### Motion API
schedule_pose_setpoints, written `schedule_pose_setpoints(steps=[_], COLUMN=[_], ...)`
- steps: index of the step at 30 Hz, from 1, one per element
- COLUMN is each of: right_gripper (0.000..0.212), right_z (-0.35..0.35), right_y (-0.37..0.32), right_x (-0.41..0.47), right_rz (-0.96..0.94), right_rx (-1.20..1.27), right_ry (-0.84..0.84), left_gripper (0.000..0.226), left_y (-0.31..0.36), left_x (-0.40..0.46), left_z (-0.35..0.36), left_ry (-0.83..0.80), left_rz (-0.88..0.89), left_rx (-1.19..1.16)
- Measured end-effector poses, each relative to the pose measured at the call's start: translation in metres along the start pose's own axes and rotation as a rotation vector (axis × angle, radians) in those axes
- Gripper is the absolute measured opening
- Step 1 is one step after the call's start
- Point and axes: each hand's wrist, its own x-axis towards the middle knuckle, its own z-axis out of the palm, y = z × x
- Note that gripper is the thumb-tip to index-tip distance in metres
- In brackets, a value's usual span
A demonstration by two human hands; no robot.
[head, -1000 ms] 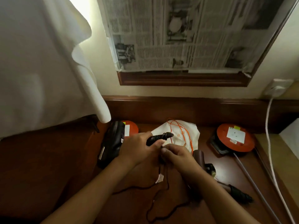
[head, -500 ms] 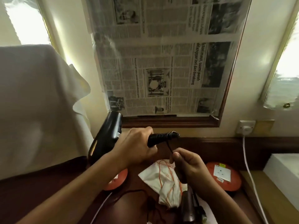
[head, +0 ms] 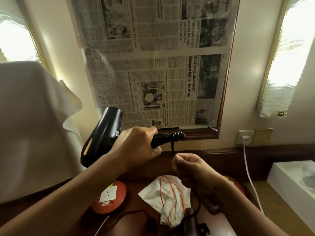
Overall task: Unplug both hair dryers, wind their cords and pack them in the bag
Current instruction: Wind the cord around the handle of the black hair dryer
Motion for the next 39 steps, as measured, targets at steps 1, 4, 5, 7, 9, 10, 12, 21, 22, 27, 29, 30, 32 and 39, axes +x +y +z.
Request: schedule_pose_setpoints(steps=[1, 4, 5, 7, 9, 10, 12, 21, 22, 27, 29, 30, 32, 39], right_gripper=[0.035, 0.034, 0.030, 0.023, 0.018, 0.018, 0.021, 0.006, 0.006, 0.013, 0.014, 0.014, 0.015, 0.022], right_z=[-0.003, -0.011, -0.014, -0.017, -0.018, -0.018, -0.016, 0.001, 0.005, 0.024, 0.031, 0.035, 0.040, 0.057], right_y=[-0.001, -0.011, -0.016, -0.028, -0.040, -0.045, -0.054, -0.082, -0.083, -0.077, -0.072, -0.070, -0.065, -0.034], right_x=[0.002, 0.006, 0.007, 0.009, 0.011, 0.012, 0.015, 0.025, 0.024, 0.017, 0.014, 0.013, 0.010, 0.002], right_rz=[-0.005, -0.016, -0.012, 0.010, -0.002, -0.018, -0.054, -0.235, -0.256, -0.347, -0.372, -0.377, -0.371, -0.358], right_rx=[-0.050, -0.239, -0.290, -0.354, -0.474, -0.549, -0.667, -1.124, -1.168, -1.272, -1.296, -1.302, -1.308, -1.178], right_ry=[0.021, 0.051, 0.057, 0.085, 0.131, 0.153, 0.183, 0.248, 0.253, 0.271, 0.284, 0.296, 0.324, 0.394], left_gripper=[0.018, 0.017, 0.014, 0.015, 0.017, 0.018, 0.020, 0.039, 0.037, 0.031, 0.032, 0.031, 0.030, 0.029], left_y=[0.000, 0.002, 0.003, 0.004, 0.005, 0.006, 0.009, 0.010, 0.010, 0.005, 0.002, 0.000, -0.003, -0.012], left_x=[0.001, -0.001, -0.003, -0.005, -0.008, -0.010, -0.013, -0.022, -0.023, -0.028, -0.029, -0.029, -0.028, -0.021], left_z=[-0.001, -0.004, -0.005, -0.007, -0.008, -0.008, -0.008, 0.004, 0.006, 0.018, 0.022, 0.023, 0.024, 0.021], left_ry=[-0.002, -0.029, -0.029, -0.039, -0.069, -0.082, -0.103, -0.251, -0.255, -0.295, -0.286, -0.281, -0.277, -0.246], left_rz=[0.007, 0.016, 0.022, 0.025, 0.021, 0.019, 0.017, -0.025, -0.031, -0.102, -0.118, -0.134, -0.169, -0.240], left_rx=[-0.001, 0.044, 0.058, 0.077, 0.092, 0.100, 0.115, 0.244, 0.265, 0.263, 0.268, 0.262, 0.249, 0.230])
